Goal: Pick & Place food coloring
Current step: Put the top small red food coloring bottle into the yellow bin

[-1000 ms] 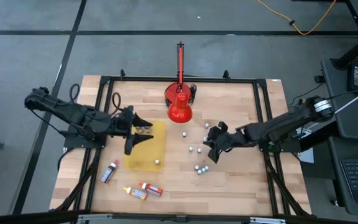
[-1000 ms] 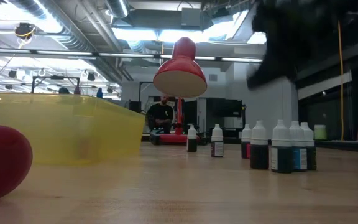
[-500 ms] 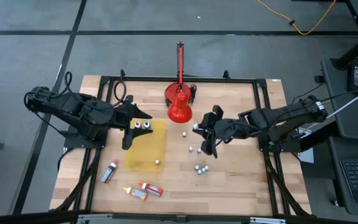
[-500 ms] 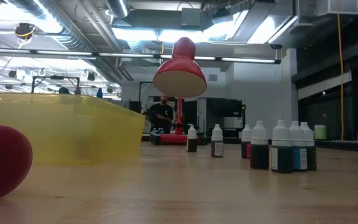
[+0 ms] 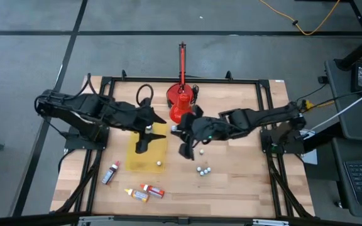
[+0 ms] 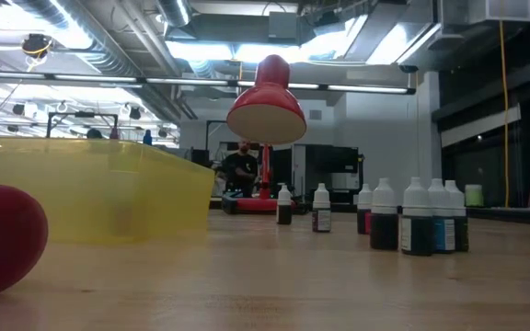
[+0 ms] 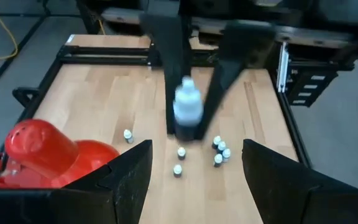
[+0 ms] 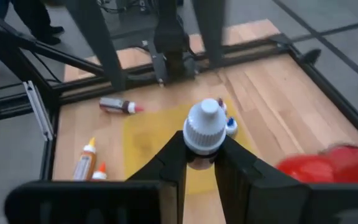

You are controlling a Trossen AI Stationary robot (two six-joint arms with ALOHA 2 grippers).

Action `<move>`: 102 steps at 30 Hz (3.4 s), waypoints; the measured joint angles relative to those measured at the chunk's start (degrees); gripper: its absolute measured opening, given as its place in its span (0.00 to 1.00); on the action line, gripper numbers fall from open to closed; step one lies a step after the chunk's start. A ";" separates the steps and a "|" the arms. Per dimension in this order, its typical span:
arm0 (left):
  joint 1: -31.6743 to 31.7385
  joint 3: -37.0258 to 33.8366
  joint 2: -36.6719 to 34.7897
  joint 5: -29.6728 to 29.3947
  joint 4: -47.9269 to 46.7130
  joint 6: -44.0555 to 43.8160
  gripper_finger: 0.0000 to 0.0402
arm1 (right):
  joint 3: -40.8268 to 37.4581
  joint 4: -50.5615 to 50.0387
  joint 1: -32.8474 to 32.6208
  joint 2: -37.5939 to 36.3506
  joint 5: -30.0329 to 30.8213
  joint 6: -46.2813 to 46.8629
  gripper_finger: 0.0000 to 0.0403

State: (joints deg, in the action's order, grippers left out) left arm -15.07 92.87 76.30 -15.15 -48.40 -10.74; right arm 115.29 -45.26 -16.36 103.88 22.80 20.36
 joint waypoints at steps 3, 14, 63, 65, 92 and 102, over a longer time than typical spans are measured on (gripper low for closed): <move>0.00 0.55 0.79 -0.12 -0.11 0.58 0.60 | 5.39 -0.28 -0.04 3.70 -1.28 -1.62 0.16; -0.20 0.73 0.69 2.22 0.15 0.15 0.60 | 11.71 -3.86 -0.08 8.25 -1.99 -1.38 0.16; -2.52 0.68 -1.67 -3.59 -5.84 -4.87 0.16 | 11.69 -10.99 -0.64 7.97 -1.43 2.06 0.70; -3.98 -0.20 -2.89 -6.05 -5.94 -5.42 0.16 | 11.69 -11.60 -1.28 7.97 -0.73 2.79 0.74; -20.71 -43.27 -14.98 -20.01 16.77 -22.59 0.16 | 11.69 -14.38 -5.80 7.93 8.19 12.41 0.77; -21.11 -59.75 -14.94 -18.28 37.82 -22.52 0.16 | 11.69 -14.31 -6.17 7.93 8.14 12.39 0.77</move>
State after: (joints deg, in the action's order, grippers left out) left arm -36.18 33.12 61.36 -33.43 -10.59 -33.26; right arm 126.98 -59.57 -22.53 111.81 30.94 32.75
